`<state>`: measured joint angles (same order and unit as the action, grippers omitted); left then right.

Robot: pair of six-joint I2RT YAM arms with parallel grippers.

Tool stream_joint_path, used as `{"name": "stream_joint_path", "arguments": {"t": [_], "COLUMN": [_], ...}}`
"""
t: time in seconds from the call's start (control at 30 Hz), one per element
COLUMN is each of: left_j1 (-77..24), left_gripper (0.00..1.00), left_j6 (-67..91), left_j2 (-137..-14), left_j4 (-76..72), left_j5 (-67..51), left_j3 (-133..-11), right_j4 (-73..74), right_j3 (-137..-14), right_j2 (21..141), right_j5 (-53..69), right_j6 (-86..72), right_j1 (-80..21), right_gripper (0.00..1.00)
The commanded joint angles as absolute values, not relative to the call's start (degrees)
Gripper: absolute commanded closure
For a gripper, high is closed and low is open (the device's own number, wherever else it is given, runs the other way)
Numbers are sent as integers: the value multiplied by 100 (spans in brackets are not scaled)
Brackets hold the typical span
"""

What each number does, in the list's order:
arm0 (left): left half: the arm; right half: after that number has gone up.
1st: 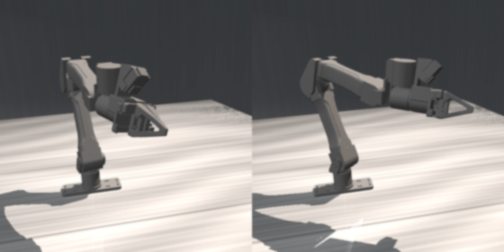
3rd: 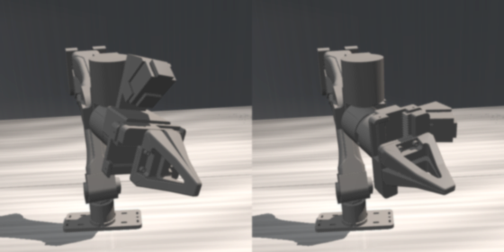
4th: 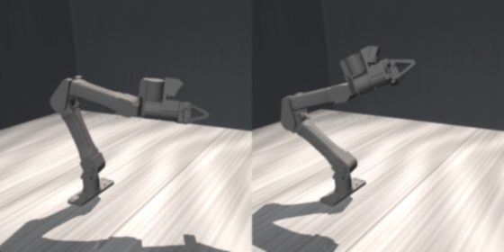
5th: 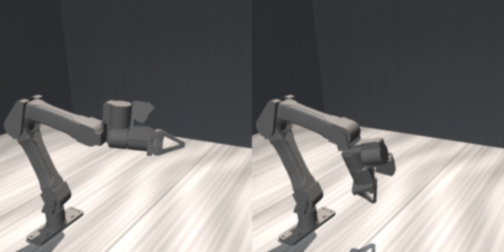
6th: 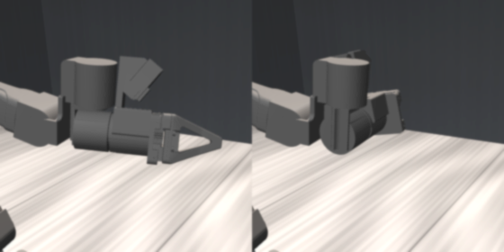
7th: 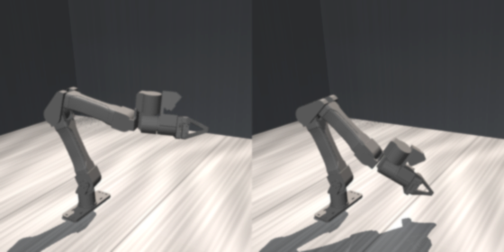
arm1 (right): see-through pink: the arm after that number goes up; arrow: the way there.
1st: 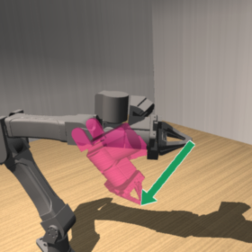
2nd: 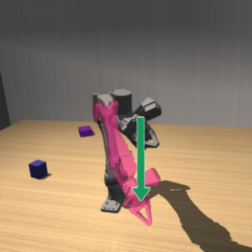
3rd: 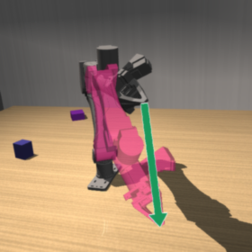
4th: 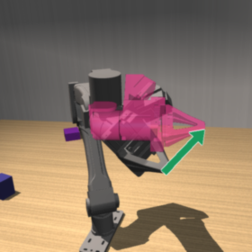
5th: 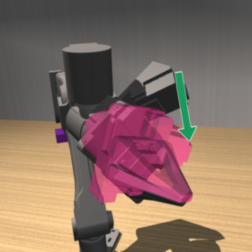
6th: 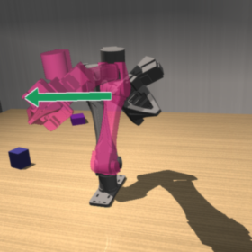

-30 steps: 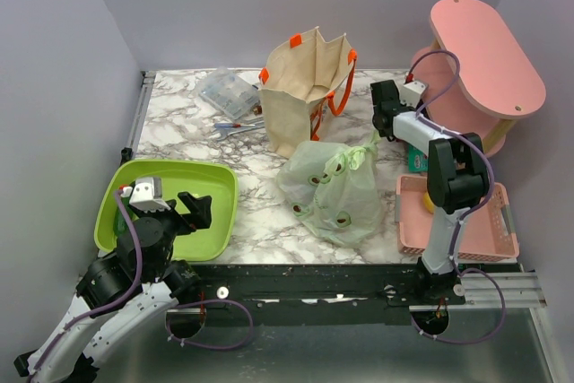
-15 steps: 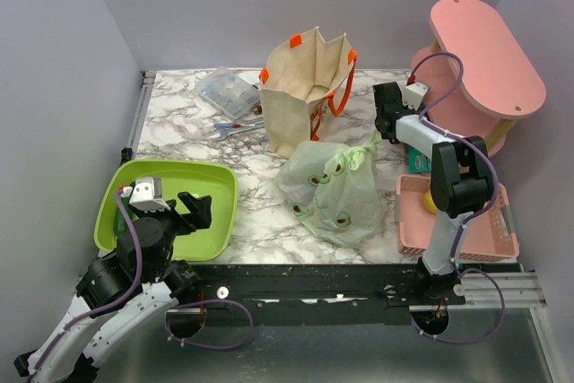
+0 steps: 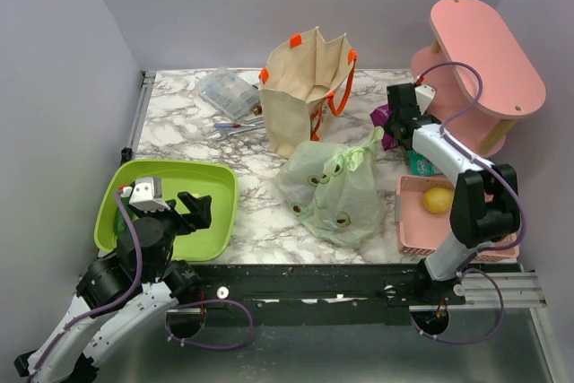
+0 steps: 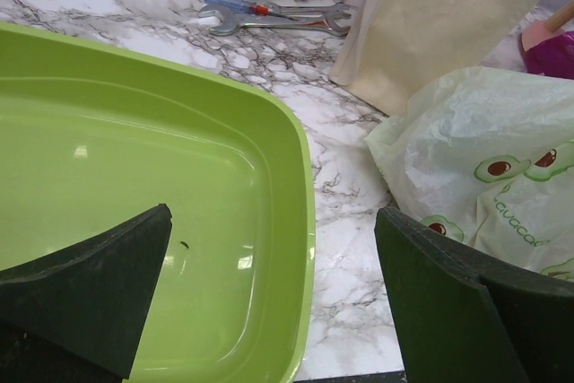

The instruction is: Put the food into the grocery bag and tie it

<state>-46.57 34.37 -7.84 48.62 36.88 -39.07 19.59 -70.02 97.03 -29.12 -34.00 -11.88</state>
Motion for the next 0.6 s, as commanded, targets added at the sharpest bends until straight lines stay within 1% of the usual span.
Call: {"name": "stream_joint_path", "arguments": {"t": [0.0, 0.37, 0.57], "left_j1": [-4629, -4626, -4629], "left_gripper": [2, 2, 2], "left_j6": [3463, 3472, 3507], "left_j2": [-744, -753, -750], "left_j4": [4878, 4878, 4923], "left_j5": [3849, 3841, 3839], "left_j3": [-3920, -3920, -3938], "right_j4": [1649, 1797, 1824], "right_j3": [-6811, -6818, -7031], "right_j2": [9029, 7957, 7671], "right_j5": [-2230, -1808, -1330], "right_j6": [-3362, -3424, -3404], "right_j1": [-1134, -1132, -1129], "right_gripper": [99, 99, 99]}}
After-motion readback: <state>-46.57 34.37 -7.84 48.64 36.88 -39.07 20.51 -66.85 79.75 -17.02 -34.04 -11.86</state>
